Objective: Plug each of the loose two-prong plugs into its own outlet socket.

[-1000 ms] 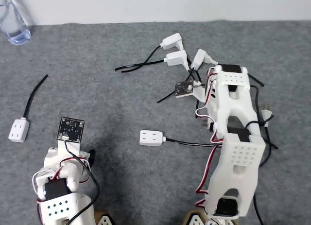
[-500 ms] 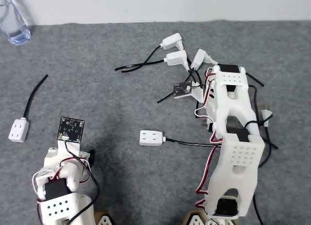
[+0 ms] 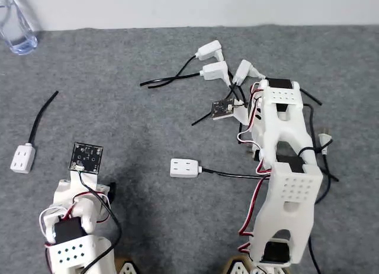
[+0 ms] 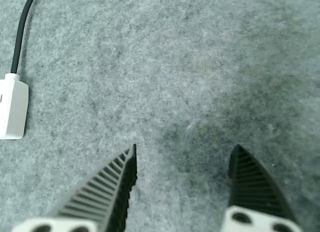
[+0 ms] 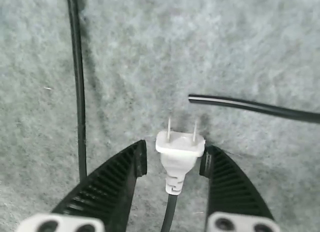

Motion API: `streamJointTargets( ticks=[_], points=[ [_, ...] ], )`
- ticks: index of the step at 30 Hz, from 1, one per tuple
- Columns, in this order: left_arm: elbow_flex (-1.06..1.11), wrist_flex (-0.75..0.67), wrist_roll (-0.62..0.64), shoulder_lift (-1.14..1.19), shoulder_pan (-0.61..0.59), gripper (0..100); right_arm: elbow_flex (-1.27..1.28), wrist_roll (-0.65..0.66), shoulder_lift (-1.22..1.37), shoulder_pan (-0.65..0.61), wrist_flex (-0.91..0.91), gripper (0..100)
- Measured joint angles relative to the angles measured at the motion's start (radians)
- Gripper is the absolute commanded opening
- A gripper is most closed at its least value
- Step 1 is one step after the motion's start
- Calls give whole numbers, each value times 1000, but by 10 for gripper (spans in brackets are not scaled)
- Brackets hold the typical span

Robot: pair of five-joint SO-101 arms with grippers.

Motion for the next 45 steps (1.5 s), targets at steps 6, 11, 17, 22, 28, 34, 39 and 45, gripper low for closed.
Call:
streamJointTargets(
  ticks=[6, 11, 17, 22, 28, 34, 39, 45],
  points=[
    [0, 0, 0, 0, 0, 284, 0, 0, 0, 0, 12, 154],
    [0, 0, 0, 0, 0, 284, 0, 0, -8, 0, 26, 154],
    [0, 0, 0, 0, 0, 284, 6, 2, -15, -2, 37, 154],
    [0, 0, 0, 0, 0, 284, 6, 2, -6, -2, 37, 154],
    [0, 0, 0, 0, 0, 284, 5, 2, 3, -2, 37, 154],
    [0, 0, 0, 0, 0, 284, 5, 2, 3, 17, 29, 151],
    [0, 0, 0, 0, 0, 284, 5, 2, 3, 20, 29, 118],
    [0, 0, 0, 0, 0, 284, 5, 2, 17, 28, 21, 28]
  ],
)
